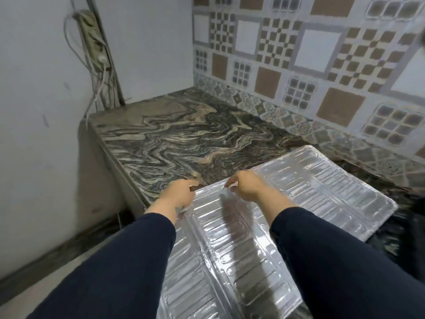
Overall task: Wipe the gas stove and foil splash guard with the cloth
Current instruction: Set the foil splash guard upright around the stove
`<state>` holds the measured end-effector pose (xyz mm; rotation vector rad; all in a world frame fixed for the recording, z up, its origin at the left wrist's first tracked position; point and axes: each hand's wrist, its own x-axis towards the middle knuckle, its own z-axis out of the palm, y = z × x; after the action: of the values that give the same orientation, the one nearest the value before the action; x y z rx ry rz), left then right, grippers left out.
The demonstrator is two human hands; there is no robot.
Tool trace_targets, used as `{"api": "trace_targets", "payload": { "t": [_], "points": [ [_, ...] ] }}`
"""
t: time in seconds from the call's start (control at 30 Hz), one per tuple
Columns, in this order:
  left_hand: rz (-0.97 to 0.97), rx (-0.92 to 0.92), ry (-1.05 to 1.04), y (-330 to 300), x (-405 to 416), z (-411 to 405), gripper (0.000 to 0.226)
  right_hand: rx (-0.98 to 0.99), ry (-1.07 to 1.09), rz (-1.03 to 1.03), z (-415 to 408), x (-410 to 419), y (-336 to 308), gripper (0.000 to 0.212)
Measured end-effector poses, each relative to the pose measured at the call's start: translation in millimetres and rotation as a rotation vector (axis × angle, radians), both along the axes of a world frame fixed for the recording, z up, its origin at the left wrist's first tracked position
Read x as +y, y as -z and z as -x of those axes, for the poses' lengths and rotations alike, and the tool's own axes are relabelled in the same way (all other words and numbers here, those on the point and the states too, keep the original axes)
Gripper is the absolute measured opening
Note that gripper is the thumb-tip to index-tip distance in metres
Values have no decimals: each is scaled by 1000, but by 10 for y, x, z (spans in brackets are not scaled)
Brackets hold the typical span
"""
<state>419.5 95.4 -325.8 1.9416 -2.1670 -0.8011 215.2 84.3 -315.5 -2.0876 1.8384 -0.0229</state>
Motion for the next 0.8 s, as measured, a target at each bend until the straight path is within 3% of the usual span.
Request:
{"api": "trace_targets", "payload": {
  "t": [0.2, 0.3, 0.43, 0.7, 0.8],
  "points": [
    [2, -3, -119, 338, -21, -207, 33, 64, -93, 143, -269, -348, 309, 38],
    [-26, 64, -143, 350, -5, -222, 32, 106, -85, 120, -268, -460, 382, 45],
    [-50, 132, -172, 284, -14, -223, 31, 92, -79, 108, -242, -510, 390, 37],
    [229, 156, -219, -518, -192, -320, 29, -84, -128, 338, -191, -534, -438, 32],
    [370, 241, -232, -877, -203, -423, 45, -166, -132, 438, -193, -451, -889, 30]
  ]
}}
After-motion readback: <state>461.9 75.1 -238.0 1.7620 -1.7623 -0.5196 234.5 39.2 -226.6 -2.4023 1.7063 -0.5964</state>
